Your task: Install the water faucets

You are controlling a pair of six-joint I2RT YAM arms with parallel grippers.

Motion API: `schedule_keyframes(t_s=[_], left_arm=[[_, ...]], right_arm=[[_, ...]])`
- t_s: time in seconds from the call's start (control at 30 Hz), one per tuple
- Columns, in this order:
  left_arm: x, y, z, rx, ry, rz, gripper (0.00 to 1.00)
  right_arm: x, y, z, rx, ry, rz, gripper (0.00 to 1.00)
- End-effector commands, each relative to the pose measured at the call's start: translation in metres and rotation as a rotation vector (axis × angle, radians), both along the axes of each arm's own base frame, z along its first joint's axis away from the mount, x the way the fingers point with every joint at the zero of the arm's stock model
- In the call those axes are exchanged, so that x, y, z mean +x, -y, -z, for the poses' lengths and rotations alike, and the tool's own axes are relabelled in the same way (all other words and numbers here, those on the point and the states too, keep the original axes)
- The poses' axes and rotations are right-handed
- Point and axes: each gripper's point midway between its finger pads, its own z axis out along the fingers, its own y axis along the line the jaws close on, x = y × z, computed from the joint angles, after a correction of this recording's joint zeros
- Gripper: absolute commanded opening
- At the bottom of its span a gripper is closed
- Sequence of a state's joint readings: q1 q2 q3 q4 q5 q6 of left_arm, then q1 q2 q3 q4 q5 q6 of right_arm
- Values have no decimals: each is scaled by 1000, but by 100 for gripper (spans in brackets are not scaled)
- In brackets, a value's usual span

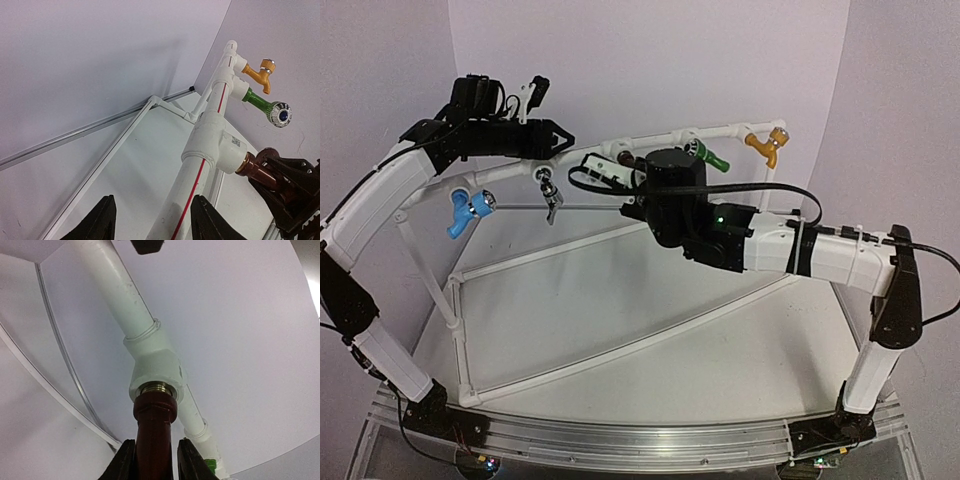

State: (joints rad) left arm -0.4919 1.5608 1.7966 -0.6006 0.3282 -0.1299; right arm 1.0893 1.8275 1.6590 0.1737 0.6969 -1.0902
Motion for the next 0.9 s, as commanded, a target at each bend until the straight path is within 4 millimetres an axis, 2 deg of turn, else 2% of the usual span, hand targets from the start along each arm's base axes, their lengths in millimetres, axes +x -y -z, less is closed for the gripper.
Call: schedule_keyframes(t_s=[0.0, 0.3, 0.53, 0.87], left_arm=[[-45, 8, 104, 128, -415, 81, 53], [-47, 8, 104, 124, -418, 82, 53], [-45, 9, 102, 121, -415, 84, 53], [-42, 11, 101, 113, -414, 79, 53]], right_arm=[[-6, -21, -37, 556, -125, -104, 0], [13, -1, -38, 1174, -328, -70, 0], [32, 29, -40, 1629, -549, -107, 0], [21, 35, -64, 2128, -793, -267, 0]])
